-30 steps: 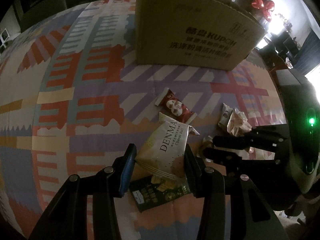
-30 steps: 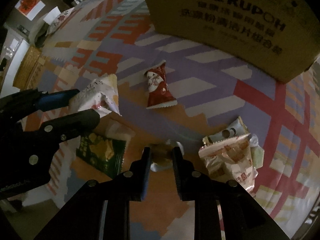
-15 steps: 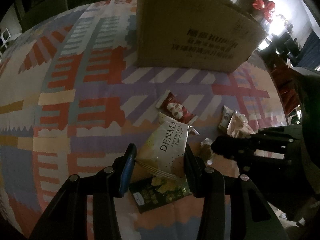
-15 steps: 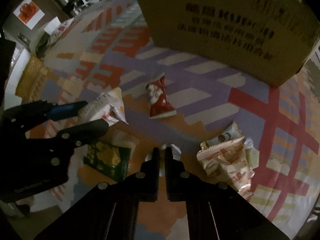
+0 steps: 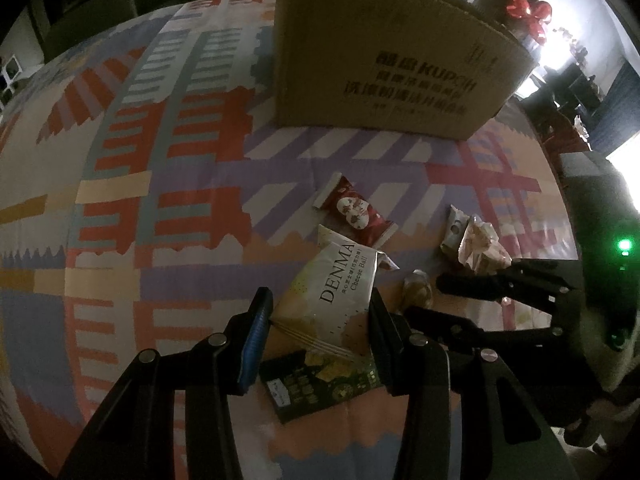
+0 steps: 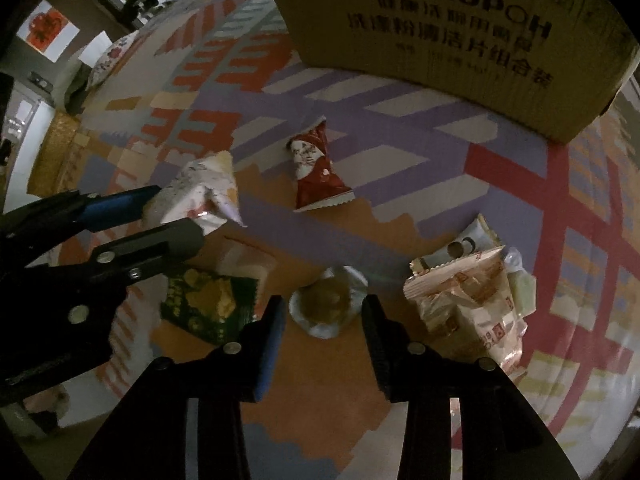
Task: Organize snacks
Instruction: 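Grasp a foil-wrapped round chocolate with the right gripper while the left holds the DENMA bag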
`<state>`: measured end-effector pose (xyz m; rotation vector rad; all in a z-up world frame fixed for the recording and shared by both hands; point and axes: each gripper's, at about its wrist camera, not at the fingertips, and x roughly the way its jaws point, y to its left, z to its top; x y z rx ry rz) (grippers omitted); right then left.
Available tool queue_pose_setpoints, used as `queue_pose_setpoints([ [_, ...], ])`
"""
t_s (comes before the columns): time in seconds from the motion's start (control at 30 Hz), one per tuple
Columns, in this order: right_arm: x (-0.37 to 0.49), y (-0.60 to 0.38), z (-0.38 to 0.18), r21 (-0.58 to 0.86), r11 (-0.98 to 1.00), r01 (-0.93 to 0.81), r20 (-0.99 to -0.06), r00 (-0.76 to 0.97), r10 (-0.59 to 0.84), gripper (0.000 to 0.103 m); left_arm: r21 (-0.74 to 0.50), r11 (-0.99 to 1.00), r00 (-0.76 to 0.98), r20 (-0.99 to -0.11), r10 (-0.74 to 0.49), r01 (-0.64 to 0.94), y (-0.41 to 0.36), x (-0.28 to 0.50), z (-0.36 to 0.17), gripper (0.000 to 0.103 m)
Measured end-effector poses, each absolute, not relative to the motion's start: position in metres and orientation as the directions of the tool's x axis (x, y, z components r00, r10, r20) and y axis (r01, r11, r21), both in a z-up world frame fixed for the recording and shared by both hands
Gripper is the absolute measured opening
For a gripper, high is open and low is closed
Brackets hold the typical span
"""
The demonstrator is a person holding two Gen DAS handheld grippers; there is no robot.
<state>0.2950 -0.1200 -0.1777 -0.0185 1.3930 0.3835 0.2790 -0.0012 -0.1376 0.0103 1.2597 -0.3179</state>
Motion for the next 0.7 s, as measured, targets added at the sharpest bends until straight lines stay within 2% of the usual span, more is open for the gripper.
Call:
queue_pose_setpoints([
  [0.13,0.294,-0.119,-0.182,0.197,0.94,-0.278,-0.963,0.126,0.239,0.04,-0.165,0.957,0.266,-0.936,-0.228,0.241,-0.001,0.278,-0.139,0.045],
  [0.37,0.291,-0.12,-0.178,0.2,0.938,-0.285,-0.957,0.149,0.249,0.027,-0.158,0.957,0.258,-0.941,-0.221,0.244,-0.001,0.278,-0.143,0.045],
  [0.7,0.287,-0.127,-0.148,0.221,0.938,-0.267,-0.934,0.22,0.283,0.027,-0.158,0.955,0.288,-0.93,-0.23,0.25,-0.004,0.278,-0.133,0.045],
])
